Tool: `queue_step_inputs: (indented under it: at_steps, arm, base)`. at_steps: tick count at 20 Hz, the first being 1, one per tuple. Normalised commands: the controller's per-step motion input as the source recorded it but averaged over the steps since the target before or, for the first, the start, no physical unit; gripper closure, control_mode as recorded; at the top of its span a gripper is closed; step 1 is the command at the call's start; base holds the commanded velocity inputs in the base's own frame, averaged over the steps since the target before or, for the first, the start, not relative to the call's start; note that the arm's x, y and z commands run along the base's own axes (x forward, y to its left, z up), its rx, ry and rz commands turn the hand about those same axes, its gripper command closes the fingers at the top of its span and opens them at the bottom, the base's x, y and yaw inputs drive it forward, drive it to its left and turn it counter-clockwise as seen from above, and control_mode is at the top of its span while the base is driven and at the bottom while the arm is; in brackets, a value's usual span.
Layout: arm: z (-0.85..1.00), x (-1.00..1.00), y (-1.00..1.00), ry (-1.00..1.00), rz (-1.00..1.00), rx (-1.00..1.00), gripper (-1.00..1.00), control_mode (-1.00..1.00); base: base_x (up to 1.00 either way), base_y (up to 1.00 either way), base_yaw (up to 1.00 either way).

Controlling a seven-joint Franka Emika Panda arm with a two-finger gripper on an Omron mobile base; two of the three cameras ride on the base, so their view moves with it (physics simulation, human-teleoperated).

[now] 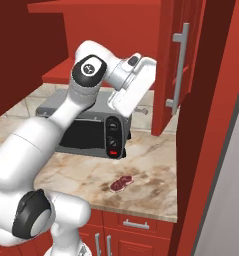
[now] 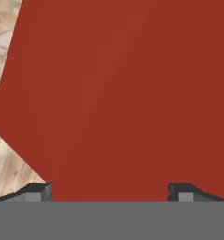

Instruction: Retrieve the tupperware from the cabinet, then place the raw meat into the tupperware to avoid contamination.

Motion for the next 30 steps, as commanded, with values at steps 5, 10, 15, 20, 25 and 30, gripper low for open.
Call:
queue_step_inputs:
  at_steps: [5, 10, 15, 20, 25, 30]
  arm:
    - [-0.09, 0.00, -0.41, -0.02, 0.01, -0.02, -1.00, -1.00]
    - [-0.07, 0.00, -0.39, -0.01, 0.02, -0.01, -1.00, -1.00]
    - [-0.03, -0.01, 0.04, 0.00, 0.00, -0.01, -1.00, -1.00]
    - [-0.08, 0.09, 0.53, 0.00, 0.05, 0.00, -1.00, -1.00]
    - [0.00, 0.18, 0.66, -0.09, 0.20, 0.12, -1.00, -1.00]
    - [0.00, 0.34, 0.45, 0.00, 0.24, 0.21, -1.00, -1.00]
  base:
    - [0.00, 0.00, 0.00]
    - [0.00, 0.00, 0.00]
    - [0.00, 0.00, 0.00]
    - [0.00, 0.00, 0.00]
    - [0.00, 0.00, 0.00]
    - [0.00, 0.00, 0.00]
